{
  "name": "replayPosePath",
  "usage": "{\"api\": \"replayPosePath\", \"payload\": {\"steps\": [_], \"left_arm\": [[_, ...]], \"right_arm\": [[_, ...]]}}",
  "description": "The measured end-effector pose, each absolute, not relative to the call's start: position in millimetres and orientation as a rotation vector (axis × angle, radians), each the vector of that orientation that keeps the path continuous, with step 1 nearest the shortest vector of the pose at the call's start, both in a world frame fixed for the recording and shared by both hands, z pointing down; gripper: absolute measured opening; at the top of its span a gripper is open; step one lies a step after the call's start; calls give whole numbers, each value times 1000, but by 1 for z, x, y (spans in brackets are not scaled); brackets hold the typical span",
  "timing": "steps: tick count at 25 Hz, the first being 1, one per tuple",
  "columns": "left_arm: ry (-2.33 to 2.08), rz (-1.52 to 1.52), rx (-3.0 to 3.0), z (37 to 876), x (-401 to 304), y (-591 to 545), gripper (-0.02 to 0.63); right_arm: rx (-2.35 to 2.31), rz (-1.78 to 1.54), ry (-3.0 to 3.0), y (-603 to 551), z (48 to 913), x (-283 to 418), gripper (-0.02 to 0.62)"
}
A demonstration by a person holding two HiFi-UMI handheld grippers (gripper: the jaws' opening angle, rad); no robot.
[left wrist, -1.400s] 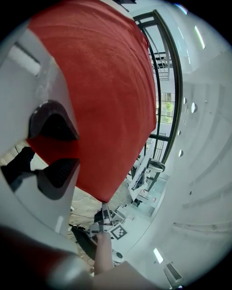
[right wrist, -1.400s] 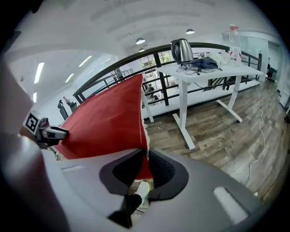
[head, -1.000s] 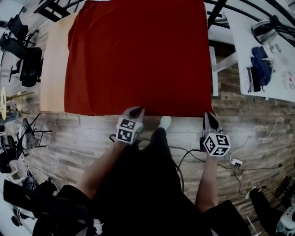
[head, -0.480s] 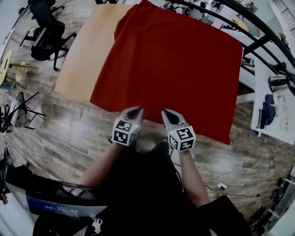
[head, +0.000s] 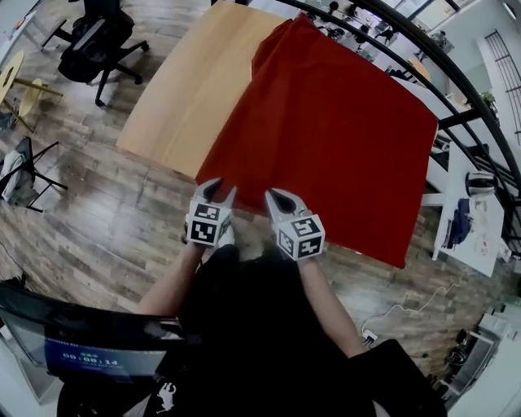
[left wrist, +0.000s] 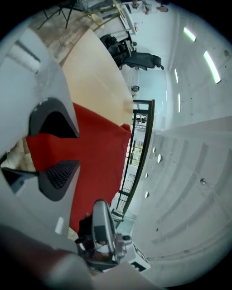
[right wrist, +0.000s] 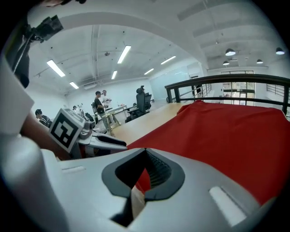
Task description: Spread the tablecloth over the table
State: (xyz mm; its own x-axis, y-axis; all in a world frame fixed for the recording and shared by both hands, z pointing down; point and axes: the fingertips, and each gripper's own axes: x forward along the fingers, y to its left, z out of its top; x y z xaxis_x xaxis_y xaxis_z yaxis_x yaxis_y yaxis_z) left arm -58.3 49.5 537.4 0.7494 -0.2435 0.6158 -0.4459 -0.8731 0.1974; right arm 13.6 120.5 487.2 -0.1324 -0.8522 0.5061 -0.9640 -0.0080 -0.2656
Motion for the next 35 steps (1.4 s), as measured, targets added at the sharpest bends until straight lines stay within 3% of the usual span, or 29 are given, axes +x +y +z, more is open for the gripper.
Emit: {"api": "replayPosePath", "payload": {"steps": [4, 7, 12, 18, 19, 20, 22, 29, 35], "left_arm": [[-727, 934, 2501, 572, -99, 9, 238], [-810, 916, 2420, 588, -121, -18, 247], [-546, 840, 2273, 624, -127, -13, 336], [-443, 906, 2346, 656, -137, -22, 336], [-401, 904, 2366, 658, -133, -21, 322], [-355, 896, 2387, 657, -128, -18, 254], [-286, 878, 2412, 650, -121, -4, 11], [-223, 767, 2512, 548, -112, 45, 9], [113, 786, 2677, 474, -19, 150, 9]], "right_arm": [[1763, 895, -2024, 110, 516, -12, 9], [1687, 909, -2012, 86, 535, -13, 9], [1522, 914, -2038, 57, 562, -11, 9], [1414, 841, -2034, 46, 570, -17, 9], [1420, 840, -2024, 46, 571, -15, 9], [1431, 838, -2008, 47, 573, -12, 9], [1460, 842, -1963, 52, 579, -2, 9], [1643, 954, -1715, 78, 599, 36, 9], [1690, 1212, -1845, 89, 609, 46, 9]]}}
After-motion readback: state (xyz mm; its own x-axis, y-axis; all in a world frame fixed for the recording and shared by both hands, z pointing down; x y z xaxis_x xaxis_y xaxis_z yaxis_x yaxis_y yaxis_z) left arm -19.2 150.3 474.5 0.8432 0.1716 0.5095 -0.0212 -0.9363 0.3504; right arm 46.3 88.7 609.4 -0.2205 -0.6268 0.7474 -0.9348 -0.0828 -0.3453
